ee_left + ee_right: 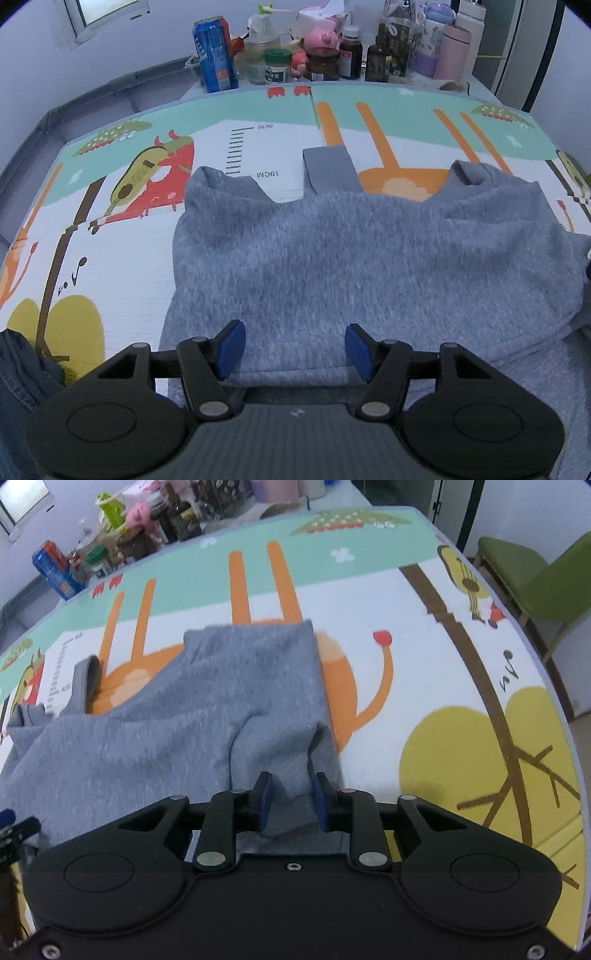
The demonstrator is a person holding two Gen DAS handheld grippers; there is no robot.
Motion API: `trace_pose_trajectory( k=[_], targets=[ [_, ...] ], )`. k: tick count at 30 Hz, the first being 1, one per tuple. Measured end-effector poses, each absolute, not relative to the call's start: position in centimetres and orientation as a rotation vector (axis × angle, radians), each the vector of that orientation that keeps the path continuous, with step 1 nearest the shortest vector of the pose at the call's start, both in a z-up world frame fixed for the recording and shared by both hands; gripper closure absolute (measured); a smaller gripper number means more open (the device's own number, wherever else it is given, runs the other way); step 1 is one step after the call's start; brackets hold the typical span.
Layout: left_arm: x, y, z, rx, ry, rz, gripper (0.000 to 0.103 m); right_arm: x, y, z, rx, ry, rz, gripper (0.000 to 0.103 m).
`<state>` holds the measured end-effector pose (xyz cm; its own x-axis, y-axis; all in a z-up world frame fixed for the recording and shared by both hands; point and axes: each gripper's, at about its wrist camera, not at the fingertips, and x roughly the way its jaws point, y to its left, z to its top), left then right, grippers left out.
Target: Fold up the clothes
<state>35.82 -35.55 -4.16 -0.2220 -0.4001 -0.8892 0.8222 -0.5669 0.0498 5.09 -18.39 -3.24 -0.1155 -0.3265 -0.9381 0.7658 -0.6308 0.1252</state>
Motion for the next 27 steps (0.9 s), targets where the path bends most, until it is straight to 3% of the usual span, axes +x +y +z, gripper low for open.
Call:
trace_pose_trajectory(
  k=[2, 7, 12, 16, 22, 27],
  targets=[
    [36.0, -35.6, -4.2, 1.188, 0.572, -1.89, 0.038, 5.4, -17.8, -3.4, 1.394, 0.532, -1.822, 0.094],
    [35.9, -35.8, -4.4, 1.196, 0.581, -1.887, 0.037, 5.1, -16.0, -4.3, 1.404, 0.578, -1.832, 0.095],
    [35.8, -35.8, -4.6, 1.21, 0.583, -1.883, 0.036, 4.0, -15.3, -5.9, 1.45, 0.54, -1.863, 0.095],
    [35.9, -35.9, -4.3, 1.205, 0.593, -1.885, 0.036, 3.5, -15.2, -4.5, 1.435, 0.46, -1.92, 0.088],
    [35.4, -35.8, -2.5, 1.128, 0.627, -1.93, 0.036, 4.7, -16.1, -0.3, 1.269, 0.379, -1.94, 0.088],
    [34.5, -36.2, -3.4, 1.158, 0.61, -1.925, 0.035, 6.1, -18.8, -1.6, 1.29, 0.397, -1.837, 0.09]
  ],
)
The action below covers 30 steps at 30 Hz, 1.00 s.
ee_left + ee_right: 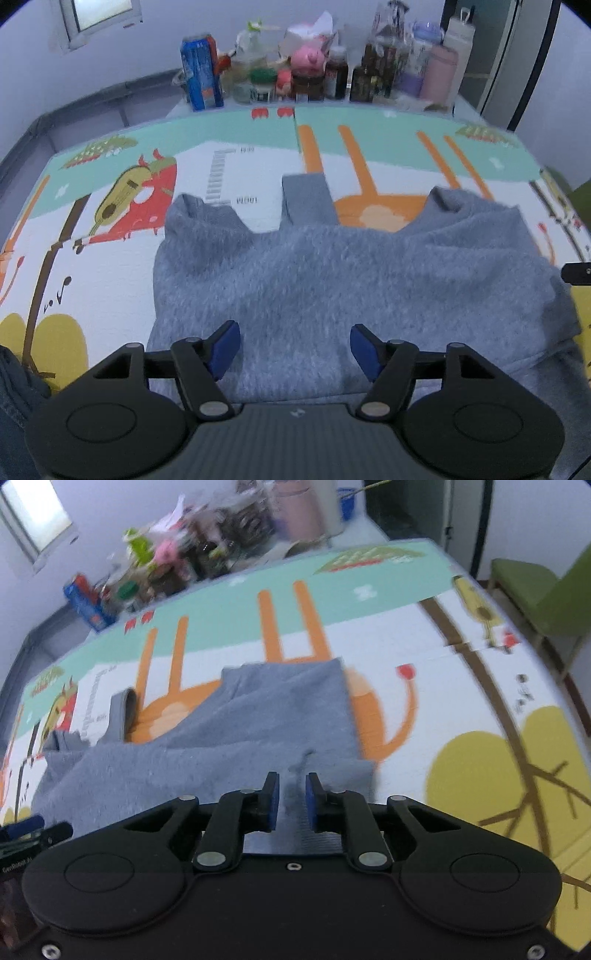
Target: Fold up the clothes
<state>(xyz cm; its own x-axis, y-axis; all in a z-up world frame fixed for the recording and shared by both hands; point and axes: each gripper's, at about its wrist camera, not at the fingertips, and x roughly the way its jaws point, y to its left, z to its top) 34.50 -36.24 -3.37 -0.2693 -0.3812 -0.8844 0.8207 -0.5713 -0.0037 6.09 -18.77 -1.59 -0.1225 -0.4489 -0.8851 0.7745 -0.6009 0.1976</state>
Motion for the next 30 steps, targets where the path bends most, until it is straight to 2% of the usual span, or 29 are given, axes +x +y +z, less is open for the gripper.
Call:
trace_pose_trajectory(
  k=[6, 9, 13, 16, 24, 30],
  targets=[
    [36.5, -37.5, -6.1, 1.18, 0.714, -1.89, 0.04, 6.2, -20.4, -6.1, 1.377, 0.513, -1.861, 0.093],
    [37.7, -37.8, -6.4, 1.143, 0.77, -1.899, 0.043, 5.7, -19.9, -7.8, 1.401, 0.501, -1.859, 0.094],
    [39.3, -38.3, -5.4, 1.07, 0.854, -1.941, 0.043, 5.8, -19.6, -7.3, 1.392, 0.497, -1.86, 0.094],
    [40.5, -39.0, -3.5, 0.981, 0.891, -1.971, 0.038, 6.3, -19.5, -5.8, 1.368, 0.486, -1.91, 0.093],
    [41.4, -42.5, 0.1, 0.915, 0.77, -1.962, 0.035, 10.4, -21.3, -0.5, 1.178, 0.421, -1.828, 0.09],
    [40.4, -45.7, -0.6, 1.026, 0.68, -1.971, 0.035, 14.7, -23.5, -0.4, 1.163, 0.444, -1.7, 0.09]
  ],
)
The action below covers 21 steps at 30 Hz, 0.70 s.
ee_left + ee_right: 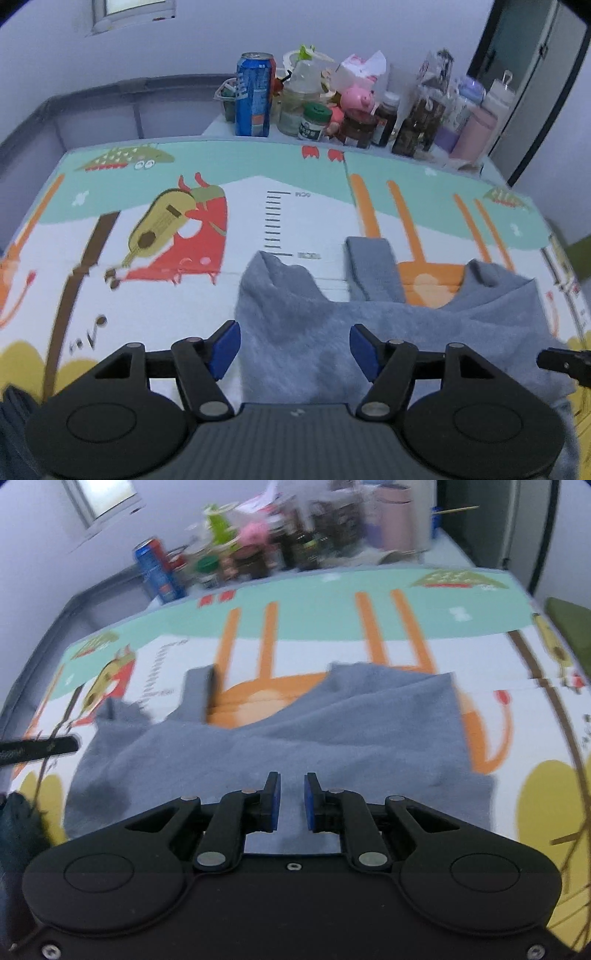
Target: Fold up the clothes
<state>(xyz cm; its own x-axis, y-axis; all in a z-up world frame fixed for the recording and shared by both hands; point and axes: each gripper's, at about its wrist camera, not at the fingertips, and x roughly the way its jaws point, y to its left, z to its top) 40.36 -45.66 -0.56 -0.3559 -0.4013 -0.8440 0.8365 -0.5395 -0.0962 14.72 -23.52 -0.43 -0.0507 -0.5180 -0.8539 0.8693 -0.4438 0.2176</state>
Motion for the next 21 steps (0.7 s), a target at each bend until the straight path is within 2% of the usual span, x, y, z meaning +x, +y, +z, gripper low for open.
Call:
trace_pose_trajectory(
  k=[10, 13, 16, 18, 21],
  targets=[
    [37.7, -47.9, -3.7, 1.128, 0.71, -1.996, 0.035, 19.7, -25.4, -4.9, 1.247, 0.506, -1.607, 0.09],
    [36.7, -48.3, -4.4, 1.168, 0.697, -1.961, 0.041, 20.3, -25.6, -5.9, 1.269, 0.521, -1.595, 0.09],
    [36.5, -49.1, -5.4, 1.197, 0.735, -1.917, 0.063, 20.4, -25.7, -6.5, 1.285, 0.525, -1.591, 0.09],
    [36.8, -49.7, -5.8, 1.186, 0.76, -1.898, 0.084, 20.2, -25.7, -6.7, 1.289, 0.525, -1.592, 0.09],
    [37.5, -50.4, -6.1, 1.157, 0.809, -1.883, 0.093, 20.0, -25.9, -6.9, 1.292, 0.526, -1.593, 0.09]
  ],
)
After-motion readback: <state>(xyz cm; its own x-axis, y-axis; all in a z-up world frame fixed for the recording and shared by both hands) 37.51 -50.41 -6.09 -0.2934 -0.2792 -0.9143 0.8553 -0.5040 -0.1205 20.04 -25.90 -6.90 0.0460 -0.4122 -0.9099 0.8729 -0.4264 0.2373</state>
